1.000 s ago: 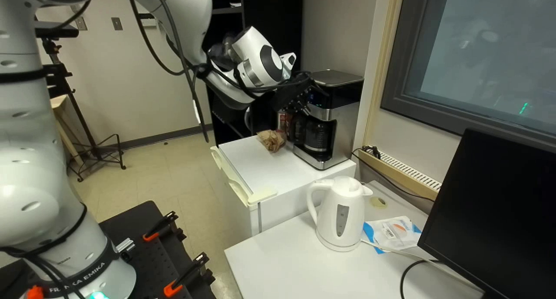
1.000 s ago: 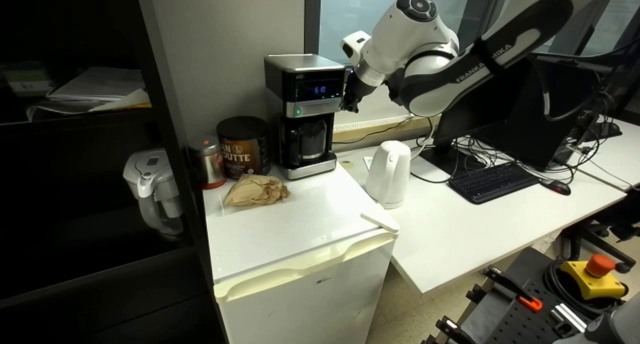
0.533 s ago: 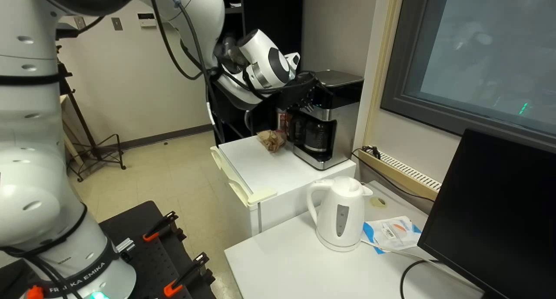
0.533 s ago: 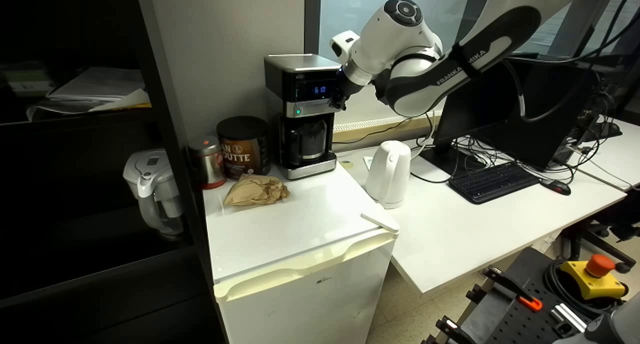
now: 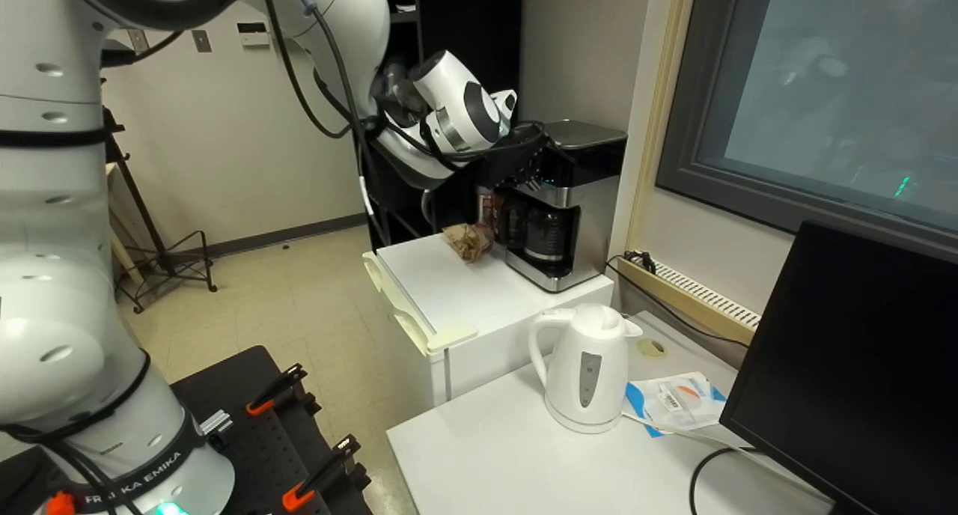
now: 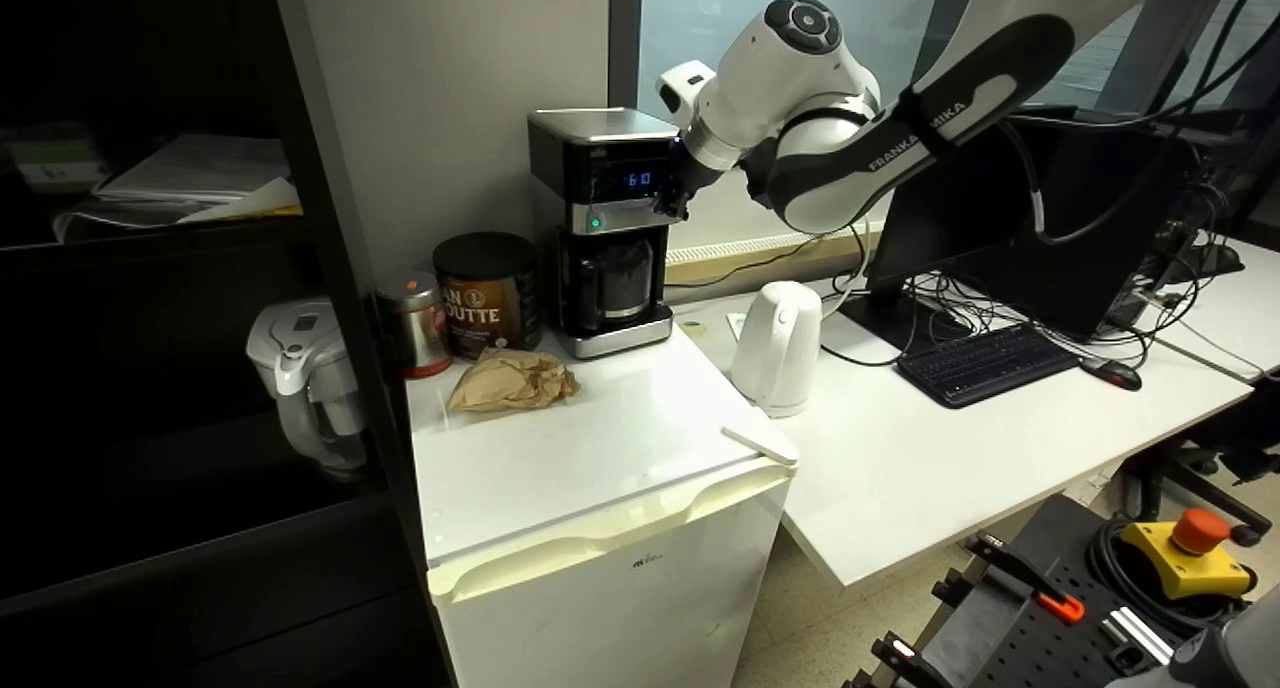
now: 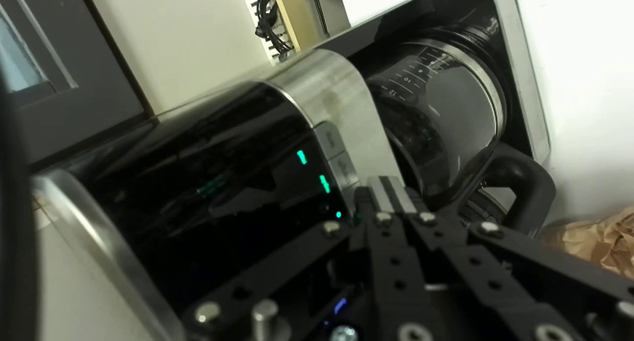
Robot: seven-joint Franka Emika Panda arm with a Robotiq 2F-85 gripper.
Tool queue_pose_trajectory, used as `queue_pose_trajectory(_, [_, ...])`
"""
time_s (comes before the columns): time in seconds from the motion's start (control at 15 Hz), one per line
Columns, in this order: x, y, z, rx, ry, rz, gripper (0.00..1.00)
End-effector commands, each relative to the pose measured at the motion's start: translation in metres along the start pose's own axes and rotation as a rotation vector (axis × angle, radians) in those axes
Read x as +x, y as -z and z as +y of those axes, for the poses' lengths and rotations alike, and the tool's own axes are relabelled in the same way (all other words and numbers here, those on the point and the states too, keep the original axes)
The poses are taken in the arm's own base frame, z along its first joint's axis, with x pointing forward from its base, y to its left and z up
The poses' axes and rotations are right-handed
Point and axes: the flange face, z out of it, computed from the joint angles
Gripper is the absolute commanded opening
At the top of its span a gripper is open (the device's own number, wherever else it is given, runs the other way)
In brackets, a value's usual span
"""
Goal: Press a button on the coffeemaker.
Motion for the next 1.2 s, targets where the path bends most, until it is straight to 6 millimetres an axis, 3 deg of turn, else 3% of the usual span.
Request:
queue_pose_trajectory(0.0, [0.005,0.0,-0.004,0.001,0.015,0.022,0.02])
queue_pose_trajectory(0.47, [0.007,0.027,-0.044,0.037,0.118,0.01,0.01])
queue_pose_trajectory(1.13, [-0.007,0.092,-0.085,-0.019,0.29,0.014,0.02])
